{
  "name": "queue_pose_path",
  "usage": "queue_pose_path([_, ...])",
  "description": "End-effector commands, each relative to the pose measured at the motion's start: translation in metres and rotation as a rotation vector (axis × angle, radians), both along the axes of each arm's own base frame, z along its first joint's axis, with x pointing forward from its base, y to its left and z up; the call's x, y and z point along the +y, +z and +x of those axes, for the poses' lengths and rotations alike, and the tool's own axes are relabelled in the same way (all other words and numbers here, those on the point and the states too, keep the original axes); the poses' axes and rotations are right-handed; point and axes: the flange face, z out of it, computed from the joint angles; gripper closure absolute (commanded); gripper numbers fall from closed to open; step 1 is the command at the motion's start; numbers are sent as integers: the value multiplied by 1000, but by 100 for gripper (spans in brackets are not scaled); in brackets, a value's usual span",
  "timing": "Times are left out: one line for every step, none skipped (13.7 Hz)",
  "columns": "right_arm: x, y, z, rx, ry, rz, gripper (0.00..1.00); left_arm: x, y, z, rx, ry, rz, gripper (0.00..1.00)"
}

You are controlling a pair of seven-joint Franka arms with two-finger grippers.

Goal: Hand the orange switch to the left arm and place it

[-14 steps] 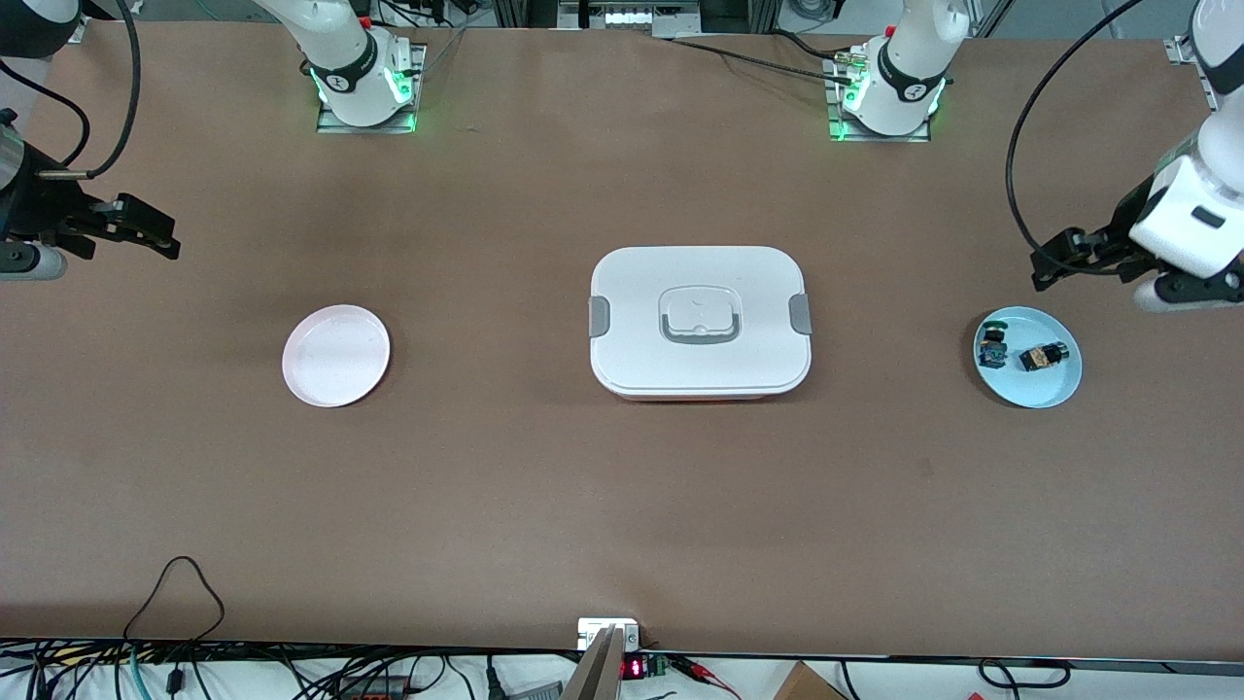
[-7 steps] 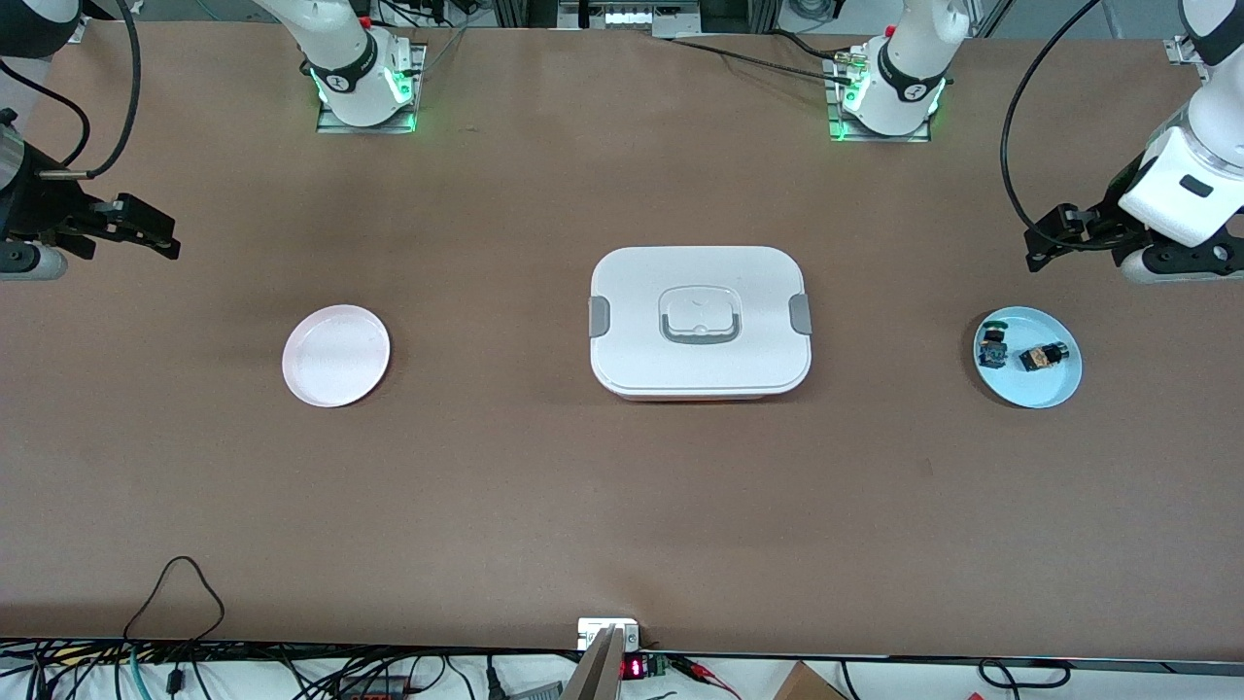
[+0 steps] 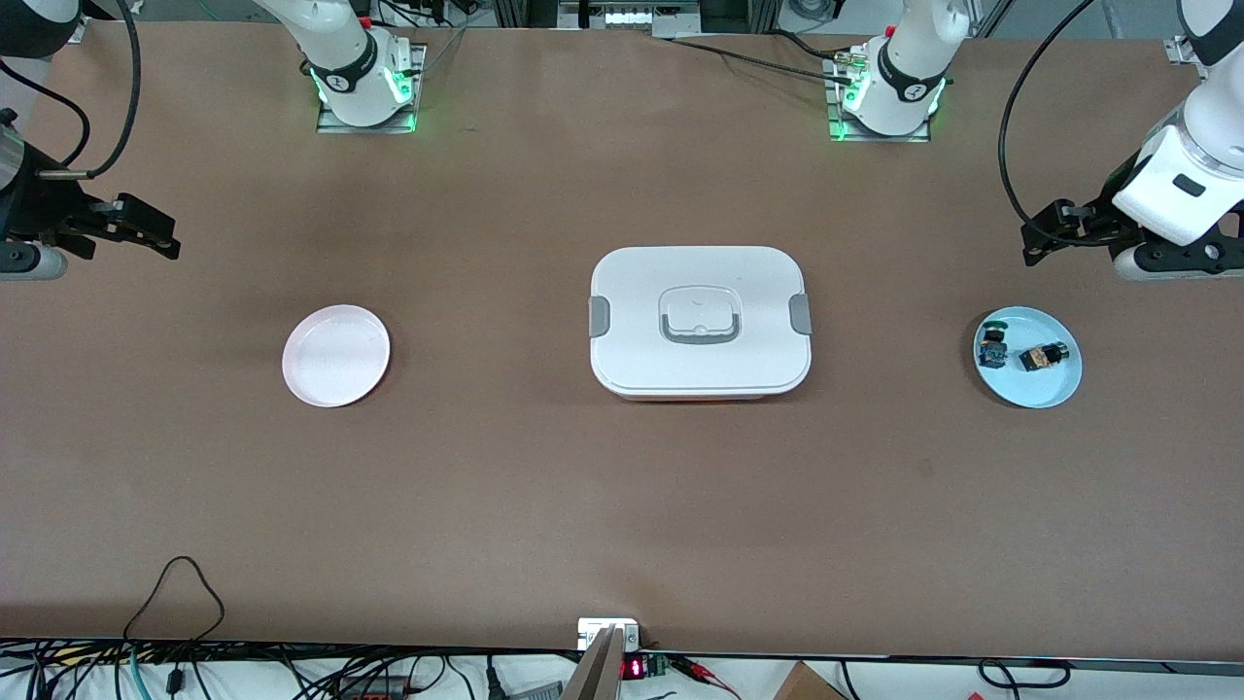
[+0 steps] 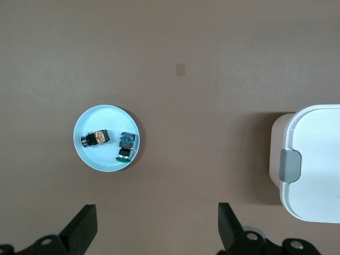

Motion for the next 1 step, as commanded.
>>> queue_pose_path([2, 7, -4, 4, 12, 13, 0, 1, 7, -5, 10, -14, -26, 0])
